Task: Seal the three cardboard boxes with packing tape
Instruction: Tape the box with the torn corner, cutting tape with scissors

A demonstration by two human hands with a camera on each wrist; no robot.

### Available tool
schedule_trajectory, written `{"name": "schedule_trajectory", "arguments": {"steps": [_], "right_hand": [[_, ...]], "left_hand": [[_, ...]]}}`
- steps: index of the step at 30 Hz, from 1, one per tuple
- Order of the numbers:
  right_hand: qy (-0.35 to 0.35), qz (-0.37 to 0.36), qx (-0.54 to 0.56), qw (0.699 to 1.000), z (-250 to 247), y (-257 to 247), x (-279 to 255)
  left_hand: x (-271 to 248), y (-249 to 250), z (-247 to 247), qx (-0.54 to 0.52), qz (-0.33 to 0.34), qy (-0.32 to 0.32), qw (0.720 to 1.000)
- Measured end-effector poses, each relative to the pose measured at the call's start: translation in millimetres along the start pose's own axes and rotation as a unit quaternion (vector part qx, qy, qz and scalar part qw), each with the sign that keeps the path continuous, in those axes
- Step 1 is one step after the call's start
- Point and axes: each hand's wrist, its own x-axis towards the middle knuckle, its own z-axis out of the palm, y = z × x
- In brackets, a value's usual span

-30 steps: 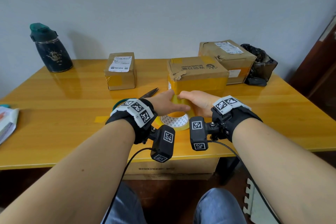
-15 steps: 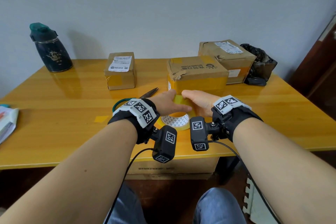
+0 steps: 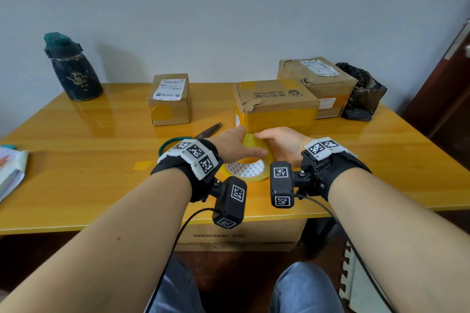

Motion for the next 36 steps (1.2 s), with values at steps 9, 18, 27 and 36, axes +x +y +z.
{"name": "schedule_trajectory", "arguments": {"steps": [9, 18, 27, 36], "right_hand": [[0.107, -0.037, -0.041, 0.993, 3.9, -0.2, 9.3], [0.275, -0.150, -0.242, 0.918, 4.6, -12.7, -1.5], [0.262, -0.137, -0.170, 0.940, 7.5, -14.4, -12.1], [0.265, -0.087, -0.211, 0.937, 13.2, -25.6, -12.6]], "left_hand": [[-4.1, 3.8, 0.3, -0.002, -0.021, -0.003, 1.000], [-8.4, 2.8, -2.2, 0.048, -0.010, 0.055, 0.997], [-7.9, 7.0, 1.8, 0.080, -0.015, 0.109, 0.991], [-7.7, 12.9, 4.2, 0.089, -0.002, 0.078, 0.993]]}}
